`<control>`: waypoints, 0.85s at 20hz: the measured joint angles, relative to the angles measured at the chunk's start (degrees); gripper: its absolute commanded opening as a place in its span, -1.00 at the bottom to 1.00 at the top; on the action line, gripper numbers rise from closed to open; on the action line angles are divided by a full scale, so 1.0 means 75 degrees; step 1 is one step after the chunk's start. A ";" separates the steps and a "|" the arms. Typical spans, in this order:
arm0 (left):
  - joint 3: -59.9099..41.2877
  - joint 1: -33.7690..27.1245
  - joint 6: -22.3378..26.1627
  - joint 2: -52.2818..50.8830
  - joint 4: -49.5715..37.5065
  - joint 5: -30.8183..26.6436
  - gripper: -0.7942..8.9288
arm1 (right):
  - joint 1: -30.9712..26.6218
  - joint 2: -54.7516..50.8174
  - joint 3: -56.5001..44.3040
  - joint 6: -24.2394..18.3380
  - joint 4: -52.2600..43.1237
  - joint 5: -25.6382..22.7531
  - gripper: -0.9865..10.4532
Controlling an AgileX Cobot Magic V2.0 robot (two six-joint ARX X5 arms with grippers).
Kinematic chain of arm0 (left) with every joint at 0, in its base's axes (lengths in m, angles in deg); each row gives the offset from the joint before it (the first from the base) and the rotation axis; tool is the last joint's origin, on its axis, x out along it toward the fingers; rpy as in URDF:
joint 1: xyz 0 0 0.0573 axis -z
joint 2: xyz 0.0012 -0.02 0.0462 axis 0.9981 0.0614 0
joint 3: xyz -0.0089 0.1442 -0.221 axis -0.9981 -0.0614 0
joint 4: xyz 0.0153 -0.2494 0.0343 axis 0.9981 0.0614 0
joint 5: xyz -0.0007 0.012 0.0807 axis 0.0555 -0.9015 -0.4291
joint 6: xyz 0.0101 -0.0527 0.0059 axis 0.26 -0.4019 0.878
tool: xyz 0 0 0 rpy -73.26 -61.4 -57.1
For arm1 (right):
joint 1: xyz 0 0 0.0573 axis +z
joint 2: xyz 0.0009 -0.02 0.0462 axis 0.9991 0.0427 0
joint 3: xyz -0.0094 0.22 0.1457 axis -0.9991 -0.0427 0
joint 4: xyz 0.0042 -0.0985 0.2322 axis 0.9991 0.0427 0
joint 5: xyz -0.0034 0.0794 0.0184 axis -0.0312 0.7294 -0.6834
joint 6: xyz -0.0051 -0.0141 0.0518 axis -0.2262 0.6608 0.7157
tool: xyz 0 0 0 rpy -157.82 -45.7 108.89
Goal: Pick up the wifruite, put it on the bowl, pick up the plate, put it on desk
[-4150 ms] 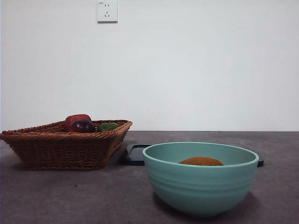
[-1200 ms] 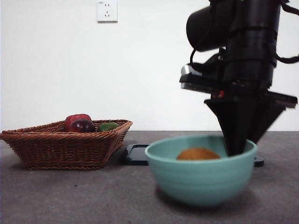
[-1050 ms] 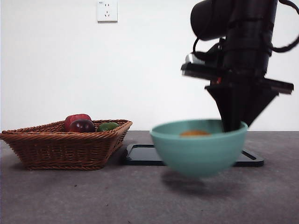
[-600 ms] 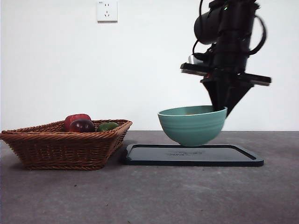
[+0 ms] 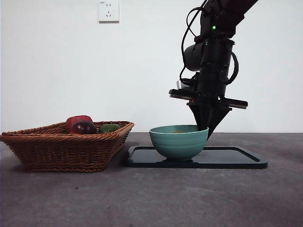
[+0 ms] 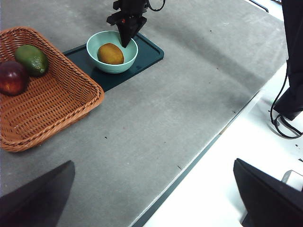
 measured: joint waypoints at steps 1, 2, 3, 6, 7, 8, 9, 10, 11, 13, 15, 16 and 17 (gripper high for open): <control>0.0000 0.0000 0.0000 0.0000 0.0000 0.0000 0.43 | -0.0003 0.0000 0.0000 -0.0032 0.0006 0.0017 -0.82; 0.0000 0.0000 0.0000 0.0000 0.0000 0.0000 0.43 | -0.0006 0.0000 0.0000 -0.0047 0.0070 0.0026 -0.81; 0.0000 0.0000 0.0000 0.0000 0.0003 0.0000 0.43 | -0.0006 0.0000 0.0000 -0.0064 0.0119 0.0026 -0.79; 0.0000 0.0000 0.0000 0.0000 0.0003 0.0000 0.43 | -0.0009 0.0000 0.0000 -0.0099 0.0262 0.0017 -0.27; 0.0000 0.0000 0.0000 0.0000 0.0000 0.0000 0.43 | -0.0009 0.0000 0.0006 -0.0099 0.0300 0.0009 -0.17; 0.0000 0.0000 0.0000 0.0000 0.0000 0.0000 0.43 | -0.0015 -0.0003 0.0073 -0.0099 0.0495 -0.0012 -0.14; 0.0000 0.0000 0.0000 0.0000 0.0000 0.0000 0.43 | -0.0020 -0.0061 0.0192 -0.0099 0.0656 -0.0047 -0.14; 0.0000 0.0000 0.0000 0.0000 0.0000 0.0000 0.43 | -0.0023 -0.0254 0.0373 -0.0099 0.0868 -0.0268 -0.12; 0.0000 0.0000 0.0000 0.0000 0.0000 0.0000 0.43 | -0.0023 -0.0568 0.0516 -0.0108 0.1020 -0.0484 -0.04; 0.0000 0.0000 0.0000 0.0000 0.0000 0.0000 0.43 | -0.0006 -0.1632 0.0647 -0.0111 0.1279 -0.0717 0.02; 0.0000 0.0000 0.0000 0.0000 0.0000 0.0000 0.43 | 0.0140 -0.2634 0.0685 -0.0111 0.1338 -0.1253 0.11; 0.0000 0.0000 0.0000 0.0000 0.0000 0.0000 0.43 | 0.0254 -0.3080 0.0685 -0.0111 0.1346 -0.1553 0.16; 0.0000 0.0000 0.0000 0.0000 0.0000 0.0000 0.43 | 0.0344 -0.3448 0.0685 -0.0114 0.1346 -0.1632 0.16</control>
